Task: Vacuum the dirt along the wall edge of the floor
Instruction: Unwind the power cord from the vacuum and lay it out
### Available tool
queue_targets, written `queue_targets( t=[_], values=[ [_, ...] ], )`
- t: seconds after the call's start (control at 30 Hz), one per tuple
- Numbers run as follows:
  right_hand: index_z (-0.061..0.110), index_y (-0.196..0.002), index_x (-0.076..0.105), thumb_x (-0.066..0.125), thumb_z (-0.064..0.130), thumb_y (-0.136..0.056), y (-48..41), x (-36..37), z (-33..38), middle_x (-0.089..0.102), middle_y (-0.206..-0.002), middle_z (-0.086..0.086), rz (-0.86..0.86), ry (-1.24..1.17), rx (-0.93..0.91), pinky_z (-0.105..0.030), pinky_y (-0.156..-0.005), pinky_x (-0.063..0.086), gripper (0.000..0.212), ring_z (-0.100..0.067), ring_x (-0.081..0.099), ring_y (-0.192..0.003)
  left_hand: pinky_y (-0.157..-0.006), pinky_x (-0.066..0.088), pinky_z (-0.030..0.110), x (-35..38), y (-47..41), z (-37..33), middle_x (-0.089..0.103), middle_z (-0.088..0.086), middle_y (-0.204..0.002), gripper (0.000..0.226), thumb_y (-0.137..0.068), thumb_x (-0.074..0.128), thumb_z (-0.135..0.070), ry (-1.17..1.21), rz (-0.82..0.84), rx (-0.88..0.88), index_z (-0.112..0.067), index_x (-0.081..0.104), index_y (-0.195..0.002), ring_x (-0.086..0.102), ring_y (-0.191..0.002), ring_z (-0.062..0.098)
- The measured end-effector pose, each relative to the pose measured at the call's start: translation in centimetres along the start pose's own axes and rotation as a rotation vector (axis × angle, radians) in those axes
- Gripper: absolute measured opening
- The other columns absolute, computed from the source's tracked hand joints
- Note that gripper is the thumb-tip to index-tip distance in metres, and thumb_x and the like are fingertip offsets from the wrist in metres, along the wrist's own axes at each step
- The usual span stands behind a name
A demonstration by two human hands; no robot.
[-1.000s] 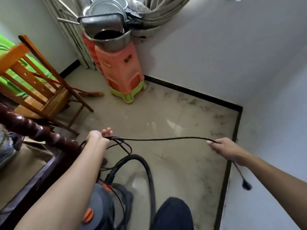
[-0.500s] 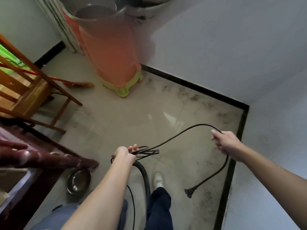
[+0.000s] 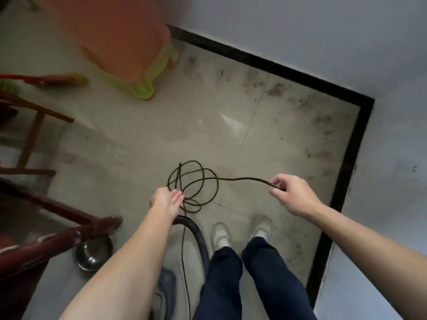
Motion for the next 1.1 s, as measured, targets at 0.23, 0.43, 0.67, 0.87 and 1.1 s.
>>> queue_targets(
  t=[0.23, 0.43, 0.67, 0.87, 1.1],
  values=[
    [0.036, -0.093, 0.076, 0.064, 0.023, -0.090, -3.2, -4.3, 1.6, 0.069, -0.080, 0.023, -0.046, -0.061, -0.114, -0.031, -0.074, 0.052, 0.019, -0.007, 0.065, -0.079, -0.067, 0.047, 0.030, 10.9, 4.0, -1.1, 0.061, 0.009, -0.082, 0.021, -0.098, 0.041, -0.004, -0.715, 0.098, 0.418, -0.008, 0.060, -0.104, 0.056, -0.071, 0.019],
    [0.038, -0.084, 0.075, 0.068, 0.024, -0.091, -6.1, -11.3, 1.2, 0.075, -0.087, 0.017, -0.084, -0.332, -0.178, -0.041, -0.083, 0.054, 0.017, -0.012, 0.069, -0.088, -0.083, 0.040, 0.020, 24.4, 8.9, -0.7, 0.069, 0.008, -0.109, 0.024, -0.097, 0.048, -0.009, -1.210, 0.372, 0.686, -0.009, 0.071, -0.104, 0.058, -0.102, 0.017],
    [0.042, -0.083, 0.071, 0.064, 0.020, -0.090, -10.1, -19.7, -4.5, 0.073, -0.078, 0.004, -0.290, -0.381, -0.001, -0.037, -0.072, 0.052, 0.024, -0.021, 0.067, -0.076, -0.062, 0.044, 0.022, 35.0, 13.5, 2.0, 0.053, 0.003, -0.042, 0.069, -0.101, 0.038, -0.043, -1.542, 0.586, 0.668, -0.014, 0.050, -0.039, 0.054, -0.046, 0.009],
    [0.020, -0.115, 0.069, 0.048, 0.017, -0.097, -11.9, -22.1, -16.0, 0.055, -0.127, -0.015, -0.356, -0.164, 0.547, -0.040, -0.094, 0.049, 0.028, -0.037, 0.053, -0.115, -0.050, 0.024, 0.032, 42.6, 16.4, -3.4, 0.024, -0.007, -0.040, 0.058, -0.092, 0.058, -0.033, -1.584, 0.585, 0.915, -0.018, 0.026, -0.046, 0.034, -0.045, 0.016],
    [0.010, -0.115, 0.052, 0.023, -0.012, -0.095, -14.3, -22.0, -19.0, 0.060, -0.085, -0.011, -0.728, -1.953, 0.902, -0.034, -0.085, 0.049, 0.041, -0.020, 0.061, -0.079, -0.049, 0.019, 0.033, 50.3, 14.9, -5.8, 0.021, -0.003, -0.045, 0.053, -0.086, 0.059, -0.027, -1.949, 0.601, 1.068, -0.015, 0.026, -0.047, 0.023, -0.046, 0.019]
  ],
)
Point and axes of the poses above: each hand's wrist, its own y-axis away from the middle knuckle, its own x-axis out of the palm, z = x × y, the point moved 7 cm from there along -y, towards the middle knuckle
